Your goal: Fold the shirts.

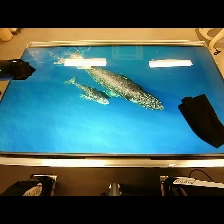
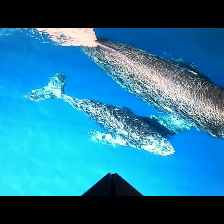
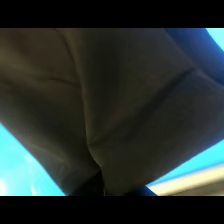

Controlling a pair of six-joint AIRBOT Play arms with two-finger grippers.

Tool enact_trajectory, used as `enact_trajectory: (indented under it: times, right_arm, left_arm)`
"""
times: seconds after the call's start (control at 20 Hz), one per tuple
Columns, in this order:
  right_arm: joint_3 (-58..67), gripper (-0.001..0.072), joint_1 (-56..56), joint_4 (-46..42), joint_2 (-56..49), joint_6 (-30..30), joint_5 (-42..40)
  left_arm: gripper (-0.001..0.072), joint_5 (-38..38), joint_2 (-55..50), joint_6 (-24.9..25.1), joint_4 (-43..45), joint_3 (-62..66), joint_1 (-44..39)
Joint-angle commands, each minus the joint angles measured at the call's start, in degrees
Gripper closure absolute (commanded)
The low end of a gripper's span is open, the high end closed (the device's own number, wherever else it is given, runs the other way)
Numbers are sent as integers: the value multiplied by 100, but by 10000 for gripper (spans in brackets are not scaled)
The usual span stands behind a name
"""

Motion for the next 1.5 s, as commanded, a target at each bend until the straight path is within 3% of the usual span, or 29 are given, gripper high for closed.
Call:
enact_trajectory:
  times: [0.0, 0.3, 0.9, 1.0, 1.1, 1.15, 1.35, 1.45]
  right_arm:
    - [-640, 693, -46, -431, 225, 428, -365]
    - [-1550, 693, -42, -780, 739, 977, -831]
    - [-2573, 678, -42, -1244, 1362, 1565, -957]
    - [-2511, 510, -42, -1266, 1508, 1565, -935]
    - [-2234, 199, -42, -1346, 1681, 1263, -931]
    - [-2000, 125, -42, -1397, 1749, 1128, -831]
    - [-592, 117, -42, -1886, 1797, 1005, -271]
    - [236, 117, 0, -1532, 1797, 625, -638]
  left_arm:
    - [682, 0, -2, -20, 0, -2, -2]
    - [682, 2, -4, -20, 0, -2, -2]
    - [682, 7, -4, -17, 2, -2, 0]
    - [682, 11, -7, -15, 2, -2, 0]
    - [682, 13, -22, -15, 2, -2, 0]
    - [682, 11, -35, -15, 2, -2, 0]
    - [682, 13, -173, -15, -4, -2, -2]
    - [682, 63, -282, 7, -13, -2, -72]
